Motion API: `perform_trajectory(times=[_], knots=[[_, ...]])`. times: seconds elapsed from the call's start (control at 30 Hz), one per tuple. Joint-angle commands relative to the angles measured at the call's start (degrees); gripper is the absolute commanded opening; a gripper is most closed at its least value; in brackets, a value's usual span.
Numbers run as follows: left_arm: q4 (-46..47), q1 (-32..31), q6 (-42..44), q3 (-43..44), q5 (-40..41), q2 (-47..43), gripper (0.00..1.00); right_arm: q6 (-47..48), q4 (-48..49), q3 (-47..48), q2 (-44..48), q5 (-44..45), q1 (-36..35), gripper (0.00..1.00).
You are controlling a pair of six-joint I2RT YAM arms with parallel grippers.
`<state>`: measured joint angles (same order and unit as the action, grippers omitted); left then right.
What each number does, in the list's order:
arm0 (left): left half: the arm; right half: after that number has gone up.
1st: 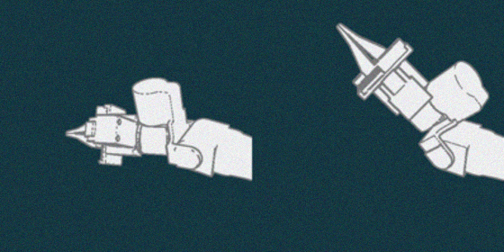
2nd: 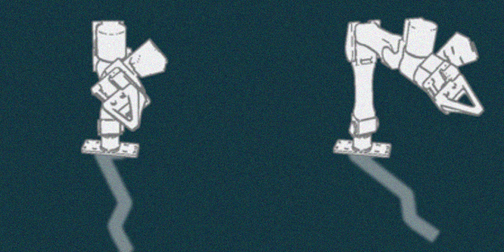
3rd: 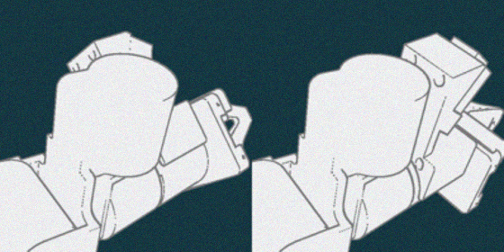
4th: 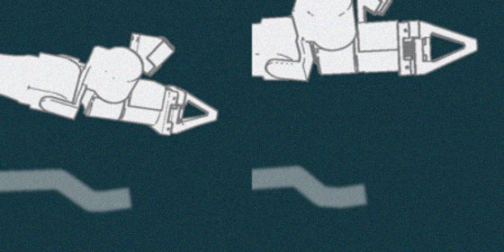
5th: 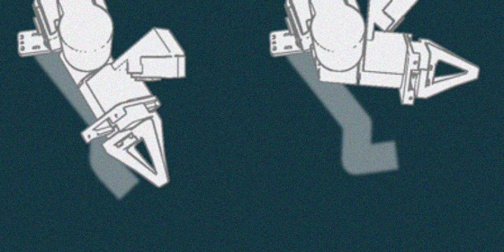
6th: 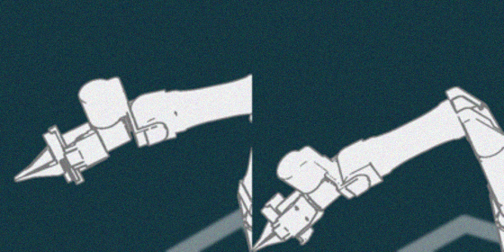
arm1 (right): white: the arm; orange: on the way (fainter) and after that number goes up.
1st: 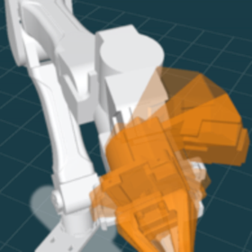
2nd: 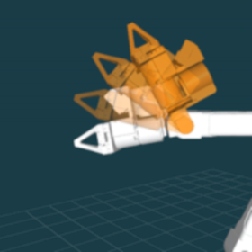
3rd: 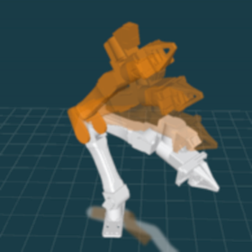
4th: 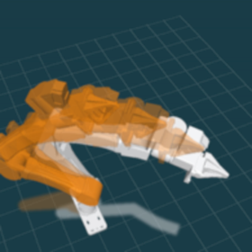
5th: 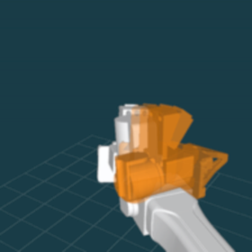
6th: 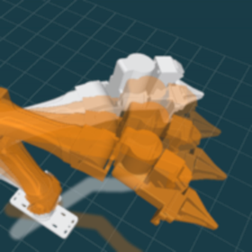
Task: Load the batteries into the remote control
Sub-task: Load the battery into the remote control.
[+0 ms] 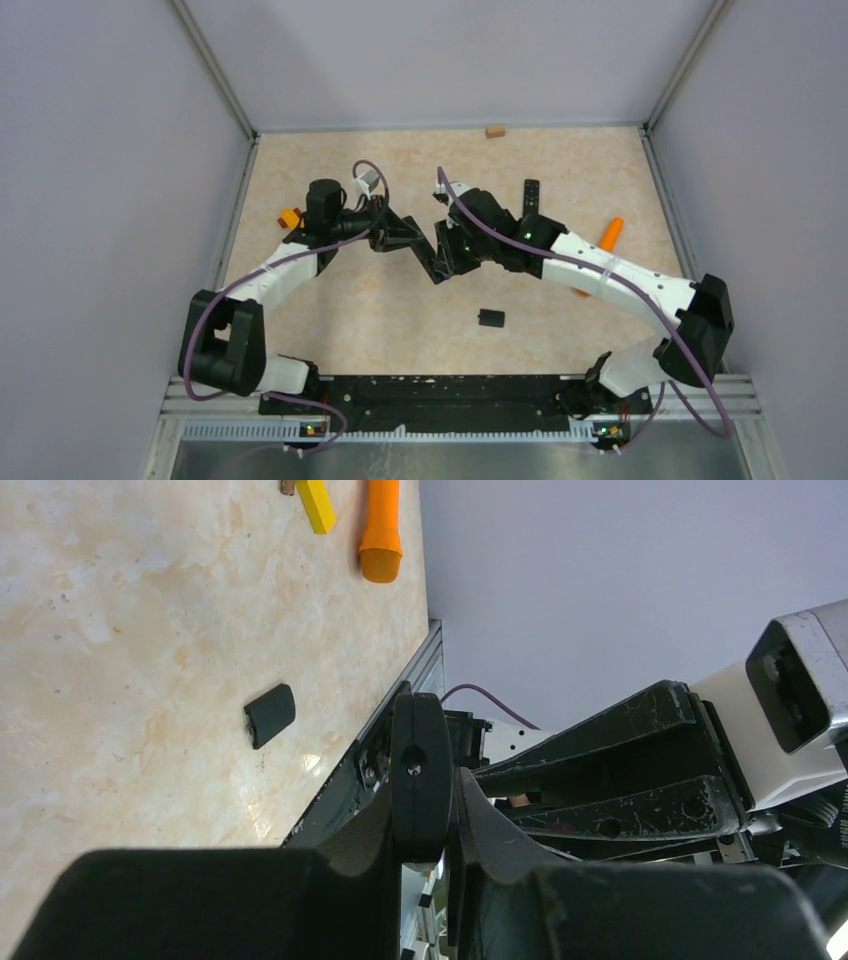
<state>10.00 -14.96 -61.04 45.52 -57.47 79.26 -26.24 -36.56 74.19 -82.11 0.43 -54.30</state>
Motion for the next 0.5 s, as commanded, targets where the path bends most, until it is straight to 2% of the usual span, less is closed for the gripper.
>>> perform_trajectory(times=[0.0, 0.4, 0.47], knots=[[2.99, 0.37, -1.1, -0.01, -2.19, -2.15, 0.0, -1.36, 2.95, -1.4, 2.44, 5.38, -0.45, 0.19], [4.47, 0.46, -3.29, 0.01, -3.23, -1.87, 0.0, -6.98, 13.56, -7.63, 4.27, 8.8, -0.5, 0.2], [4.62, 0.46, -3.59, -0.03, -3.4, -1.68, 0.0, -7.22, 16.33, -9.33, 5.39, 8.56, -0.45, 0.22]])
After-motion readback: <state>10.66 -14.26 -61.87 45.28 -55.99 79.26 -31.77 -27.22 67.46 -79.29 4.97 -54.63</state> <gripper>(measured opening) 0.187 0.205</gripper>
